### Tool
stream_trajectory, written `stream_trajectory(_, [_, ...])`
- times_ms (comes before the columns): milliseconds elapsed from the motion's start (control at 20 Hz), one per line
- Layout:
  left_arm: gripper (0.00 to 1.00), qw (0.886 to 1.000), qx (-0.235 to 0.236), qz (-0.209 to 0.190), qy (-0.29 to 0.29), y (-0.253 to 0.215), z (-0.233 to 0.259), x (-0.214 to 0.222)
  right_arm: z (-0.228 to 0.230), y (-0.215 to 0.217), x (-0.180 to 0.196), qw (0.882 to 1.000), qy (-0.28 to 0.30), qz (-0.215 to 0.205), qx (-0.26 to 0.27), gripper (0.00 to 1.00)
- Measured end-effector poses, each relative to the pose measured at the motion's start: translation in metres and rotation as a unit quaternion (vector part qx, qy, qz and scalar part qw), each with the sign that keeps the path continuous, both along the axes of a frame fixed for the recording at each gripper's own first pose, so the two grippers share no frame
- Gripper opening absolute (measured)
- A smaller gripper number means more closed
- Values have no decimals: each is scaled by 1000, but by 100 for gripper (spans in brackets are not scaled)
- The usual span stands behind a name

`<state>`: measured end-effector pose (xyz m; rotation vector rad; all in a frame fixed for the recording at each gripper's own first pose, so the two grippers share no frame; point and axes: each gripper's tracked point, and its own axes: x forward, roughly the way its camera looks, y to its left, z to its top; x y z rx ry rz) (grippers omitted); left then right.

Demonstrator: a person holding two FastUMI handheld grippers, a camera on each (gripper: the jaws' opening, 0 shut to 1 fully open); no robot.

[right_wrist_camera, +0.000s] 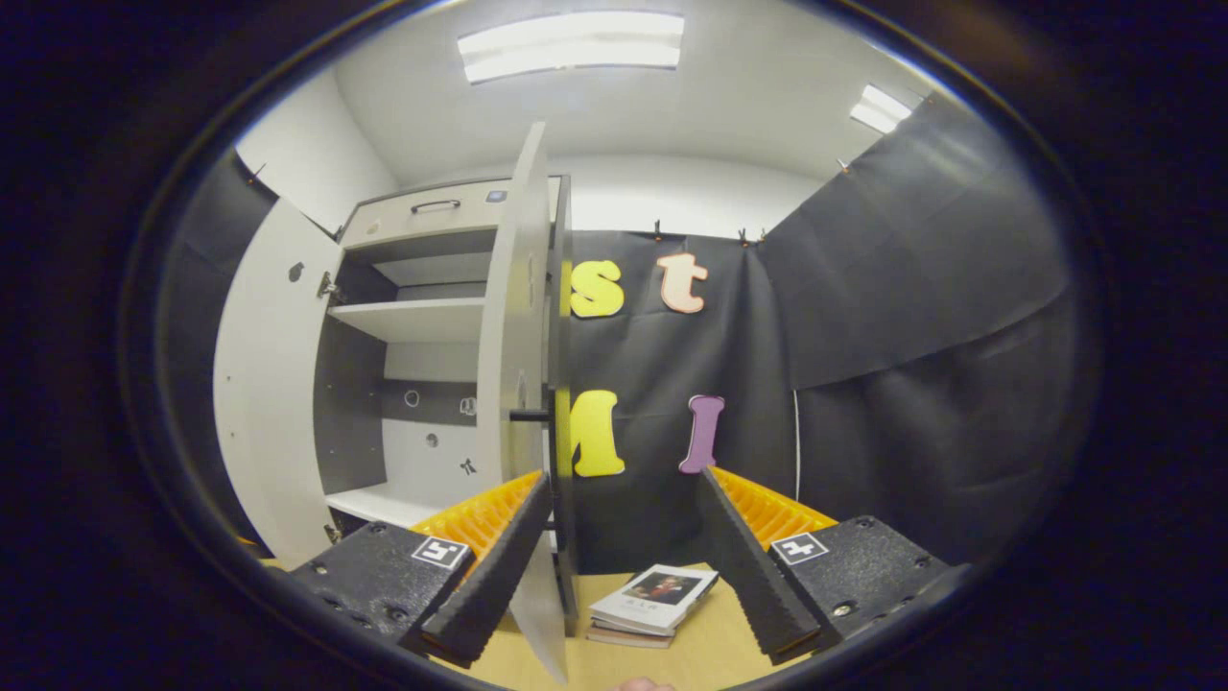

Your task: Grasp the bottle in the cabinet with the left hand and place it on the coaster, then close the right door with the right hand and the left door with the left hand.

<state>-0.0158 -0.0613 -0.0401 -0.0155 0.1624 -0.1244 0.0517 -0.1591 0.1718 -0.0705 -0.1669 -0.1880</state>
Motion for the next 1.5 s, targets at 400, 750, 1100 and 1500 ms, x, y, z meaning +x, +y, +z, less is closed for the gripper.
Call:
stream_trajectory(400, [95,1000,-14,1,7,-1,-8,-7,-5,-20,37,999,17,-12,32,99])
stream_trajectory(750, [95,1000,-24,7,17,7,-14,-5,-5,-13,44,999,12,-31,5,98])
stream_trajectory(1100, [95,999,-32,0,9,6,-10,-1,-5,3,41,999,29,-43,-9,94])
stream_trajectory(1500, [95,999,-41,-1,12,11,-12,-3,-9,59,46,998,42,6,-38,94])
